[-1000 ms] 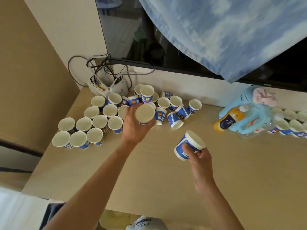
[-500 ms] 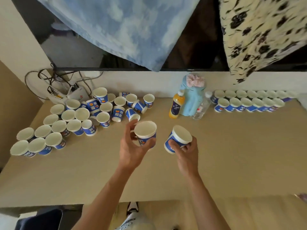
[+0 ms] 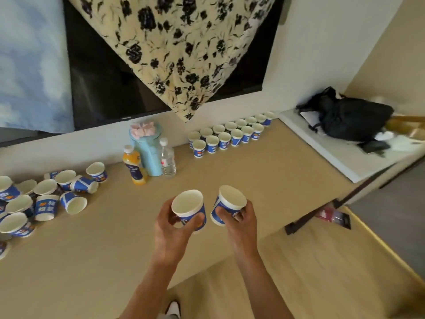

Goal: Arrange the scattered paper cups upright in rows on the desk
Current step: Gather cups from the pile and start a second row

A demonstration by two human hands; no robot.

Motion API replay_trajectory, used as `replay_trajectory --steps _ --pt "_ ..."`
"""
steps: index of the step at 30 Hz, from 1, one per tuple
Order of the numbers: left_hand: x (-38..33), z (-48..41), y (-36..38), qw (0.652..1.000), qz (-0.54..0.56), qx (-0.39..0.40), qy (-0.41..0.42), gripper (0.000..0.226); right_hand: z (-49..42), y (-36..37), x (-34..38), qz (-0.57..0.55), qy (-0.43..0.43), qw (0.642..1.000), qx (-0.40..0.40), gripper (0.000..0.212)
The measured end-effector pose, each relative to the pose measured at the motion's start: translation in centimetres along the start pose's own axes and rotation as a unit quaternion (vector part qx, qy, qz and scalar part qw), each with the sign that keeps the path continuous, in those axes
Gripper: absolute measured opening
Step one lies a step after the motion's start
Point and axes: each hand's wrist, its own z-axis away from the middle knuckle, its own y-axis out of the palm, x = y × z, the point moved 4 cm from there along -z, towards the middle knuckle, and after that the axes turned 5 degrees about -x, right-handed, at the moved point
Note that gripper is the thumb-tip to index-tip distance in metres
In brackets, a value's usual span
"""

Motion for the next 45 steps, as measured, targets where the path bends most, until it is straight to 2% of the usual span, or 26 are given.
replay_trajectory --steps 5,10,14,19,27,38,45 --pt "-0.2 -1.8 6.9 0.999 0.010 0.047 -0.011 0.063 -3.7 -5.5 0.8 0.005 -0.015 0.998 -0.058 0.056" --pt "0.6 -5.1 13.3 0.998 0.018 0.066 -0.016 0.070 -8.7 -9.1 1.1 0.018 -0.017 0.995 -0.092 0.051" --pt "1.7 -8.2 19.0 0.996 0.026 0.079 -0.025 0.053 -14.4 -10.8 1.5 0.043 -0.011 0.993 -0.107 0.050" --pt "2.0 -12.5 25.0 0.995 0.045 0.066 -0.053 0.054 -21.7 -12.5 2.7 0.097 -0.005 0.990 -0.107 0.050" --pt "2.1 -17.1 30.7 0.996 0.036 0.056 -0.059 0.055 -31.1 -12.2 3.8 0.113 0.010 0.991 -0.071 0.063" --pt "2.9 -20.8 38.0 0.996 0.010 -0.019 -0.089 0.058 -45.0 -13.1 2.8 0.114 0.049 0.992 -0.008 0.050" --pt "2.7 -23.3 46.4 0.992 -0.027 -0.073 -0.097 0.059 -56.6 -14.1 2.1 0.101 0.085 0.989 0.063 0.063"
